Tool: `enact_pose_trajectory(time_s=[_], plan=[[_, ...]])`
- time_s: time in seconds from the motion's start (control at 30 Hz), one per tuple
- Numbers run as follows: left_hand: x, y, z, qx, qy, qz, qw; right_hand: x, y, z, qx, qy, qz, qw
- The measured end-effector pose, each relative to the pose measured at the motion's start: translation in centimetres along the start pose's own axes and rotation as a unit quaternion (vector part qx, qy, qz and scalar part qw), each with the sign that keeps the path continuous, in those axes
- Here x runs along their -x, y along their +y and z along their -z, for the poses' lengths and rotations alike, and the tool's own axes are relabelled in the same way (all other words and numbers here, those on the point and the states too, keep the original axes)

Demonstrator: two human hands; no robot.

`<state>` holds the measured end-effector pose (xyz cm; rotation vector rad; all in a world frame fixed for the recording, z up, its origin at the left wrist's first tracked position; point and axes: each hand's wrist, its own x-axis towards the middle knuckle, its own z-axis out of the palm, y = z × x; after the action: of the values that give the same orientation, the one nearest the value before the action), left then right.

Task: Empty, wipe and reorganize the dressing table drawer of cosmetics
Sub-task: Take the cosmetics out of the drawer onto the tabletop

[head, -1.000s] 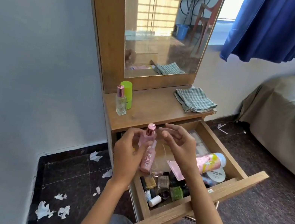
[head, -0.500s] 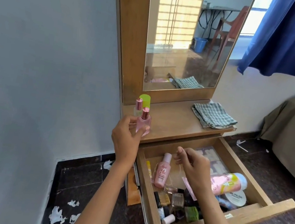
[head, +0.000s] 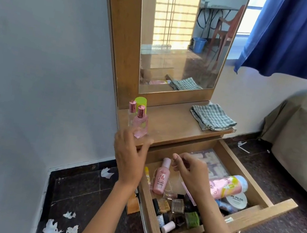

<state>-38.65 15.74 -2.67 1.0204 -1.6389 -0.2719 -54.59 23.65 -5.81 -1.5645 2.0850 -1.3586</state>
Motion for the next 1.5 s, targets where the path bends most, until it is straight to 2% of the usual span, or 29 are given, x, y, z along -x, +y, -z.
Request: enact_pose_trajectory(time_s=[0.1, 0.2, 0.27, 0.37, 0.5, 0.7, 0.77, 0.83, 0.9, 0.97, 1.13, 1.27, 1.37, 1.5], plan=[[3.1, 0.6, -0.7, -0.053, -0.154, -0.055, 0.985, -0.1, 0.3, -0.1, 0.040, 0.000, -0.019, 0.999], [4.5, 0.7, -2.2, -0.192, -0.302, -0.059, 0.932, -0.1, 0.6, 0.0, 0.070, -0.003, -0.047, 0.996], [4.6, 1.1, -3.1, -0.263, -0.345, -0.071, 0.898, 0.0, 0.6, 0.1, 0.073, -0.015, -0.068, 0.995], [4.8, 1.9, -4.2, -0.305, -0.377, -0.077, 0.871, 0.1, 0.8, 0.0, 0.077, -0.024, -0.093, 0.992], [4.6, 2.4, -5.1, -0.304, -0.378, -0.058, 0.873, 0.2, 0.9, -0.1, 0.085, -0.028, -0.120, 0.989], [4.7, 2.8, -3.7, -0.178, -0.260, -0.029, 0.949, 0.4, 1.4, 0.3, 0.076, 0.023, -0.191, 0.978], [4.8, 3.1, -2.9, -0.116, -0.213, -0.013, 0.970, 0.4, 0.8, 0.7, 0.045, 0.036, -0.173, 0.983], [4.7, 3.5, -2.2, -0.063, -0.162, 0.005, 0.985, 0.4, -0.6, 0.8, -0.035, 0.028, -0.112, 0.993], [4.5, 3.8, -1.6, -0.031, -0.117, 0.003, 0.993, 0.4, -1.9, 0.5, -0.110, 0.021, -0.054, 0.992], [4.3, 3.7, -1.1, -0.015, -0.087, -0.013, 0.996, 0.3, -2.7, 0.3, -0.164, 0.018, -0.035, 0.986], [4.3, 2.1, 0.2, -0.046, -0.105, -0.064, 0.991, -0.9, -4.4, -0.1, -0.187, 0.056, 0.013, 0.981], [5.0, 0.2, 0.5, -0.172, -0.202, -0.055, 0.963, -3.3, -5.7, -0.8, -0.121, 0.104, 0.030, 0.987], [5.4, -1.1, 0.3, -0.221, -0.241, -0.066, 0.943, -5.3, -6.1, -1.7, -0.085, 0.080, 0.029, 0.993], [5.3, -1.5, 0.3, -0.239, -0.247, -0.077, 0.936, -7.1, -6.2, -3.1, -0.029, 0.069, 0.041, 0.996]])
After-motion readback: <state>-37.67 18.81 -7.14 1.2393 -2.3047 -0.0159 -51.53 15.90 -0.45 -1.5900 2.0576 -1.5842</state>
